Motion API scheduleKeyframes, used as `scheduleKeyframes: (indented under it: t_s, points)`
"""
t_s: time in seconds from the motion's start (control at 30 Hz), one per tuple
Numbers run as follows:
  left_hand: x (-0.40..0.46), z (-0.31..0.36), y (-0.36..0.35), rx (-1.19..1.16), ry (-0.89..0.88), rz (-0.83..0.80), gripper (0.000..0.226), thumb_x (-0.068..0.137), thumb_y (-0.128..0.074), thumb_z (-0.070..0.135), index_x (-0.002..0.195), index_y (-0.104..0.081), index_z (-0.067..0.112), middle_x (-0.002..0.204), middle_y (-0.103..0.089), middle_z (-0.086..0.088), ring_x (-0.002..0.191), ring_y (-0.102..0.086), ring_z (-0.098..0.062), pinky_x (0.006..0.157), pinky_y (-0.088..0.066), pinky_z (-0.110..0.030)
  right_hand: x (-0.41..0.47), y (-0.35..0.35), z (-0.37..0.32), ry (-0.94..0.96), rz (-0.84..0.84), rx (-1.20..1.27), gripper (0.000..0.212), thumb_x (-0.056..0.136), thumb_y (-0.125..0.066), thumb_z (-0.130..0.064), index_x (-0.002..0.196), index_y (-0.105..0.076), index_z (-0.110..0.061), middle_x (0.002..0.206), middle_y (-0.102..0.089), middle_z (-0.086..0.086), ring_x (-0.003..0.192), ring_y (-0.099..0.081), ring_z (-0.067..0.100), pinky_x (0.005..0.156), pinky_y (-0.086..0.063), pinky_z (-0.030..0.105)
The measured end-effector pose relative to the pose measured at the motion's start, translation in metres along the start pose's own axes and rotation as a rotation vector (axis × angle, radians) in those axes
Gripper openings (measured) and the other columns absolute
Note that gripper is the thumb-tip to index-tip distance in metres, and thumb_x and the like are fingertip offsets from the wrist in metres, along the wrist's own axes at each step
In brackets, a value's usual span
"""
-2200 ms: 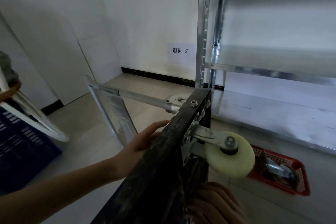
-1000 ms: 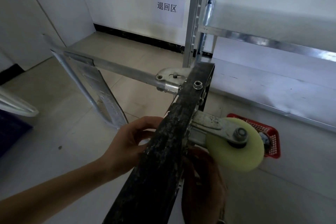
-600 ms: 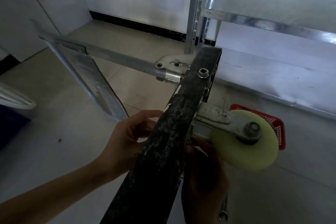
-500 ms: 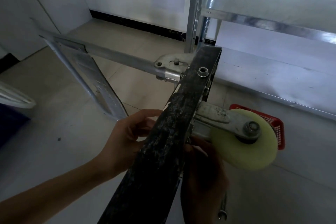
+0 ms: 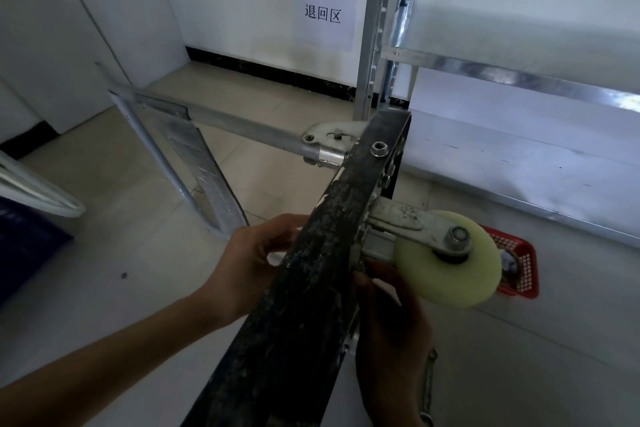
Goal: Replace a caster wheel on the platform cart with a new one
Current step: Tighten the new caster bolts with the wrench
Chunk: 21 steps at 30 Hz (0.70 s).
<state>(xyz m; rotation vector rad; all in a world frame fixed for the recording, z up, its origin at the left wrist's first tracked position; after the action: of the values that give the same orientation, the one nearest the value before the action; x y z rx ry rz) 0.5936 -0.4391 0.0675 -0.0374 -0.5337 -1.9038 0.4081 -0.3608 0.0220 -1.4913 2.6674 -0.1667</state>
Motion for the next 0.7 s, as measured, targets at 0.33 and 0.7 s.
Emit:
scheduleKeyframes:
  t_s: [0.33, 0.7]
  points:
    - [0.004, -0.016, 0.003, -0.140, 0.125, -0.049, 0.021, 0.083, -0.075, 0.019, 0.099, -0.074, 0.005, 0.087, -0.077, -0.004, 0.082, -0.075, -0.016, 0.072, -0.056, -0.022, -0.024, -0.003, 0.012, 0.146, 0.005, -0.137, 0.022, 0.076, -0.070, -0.038, 0.096, -0.073, -0.029, 0.096, -0.075, -0.018, 0.088, -0.072, 0.000, 0.075, -0.057, 0.019]
    - [-0.015, -0.021, 0.000, -0.057, 0.229, -0.110, 0.065, 0.069, -0.056, 0.058, 0.128, -0.048, 0.033, 0.109, -0.063, 0.043, 0.104, -0.056, 0.022, 0.112, -0.041, -0.037, -0.027, 0.004, 0.017, 0.169, -0.037, -0.220, 0.030, 0.082, -0.078, -0.017, 0.093, -0.071, -0.044, 0.094, -0.075, -0.018, 0.089, -0.072, 0.001, 0.074, -0.056, 0.017]
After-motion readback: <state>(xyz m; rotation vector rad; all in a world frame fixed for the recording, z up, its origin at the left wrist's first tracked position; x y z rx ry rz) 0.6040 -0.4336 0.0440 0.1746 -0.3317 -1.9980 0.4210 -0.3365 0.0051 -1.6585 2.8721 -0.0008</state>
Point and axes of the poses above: each hand's wrist, its own x-axis towards the middle knuckle, its own y-axis out of the back of the hand, z = x × y, the point moved 6 cm from there along x, towards the middle knuckle
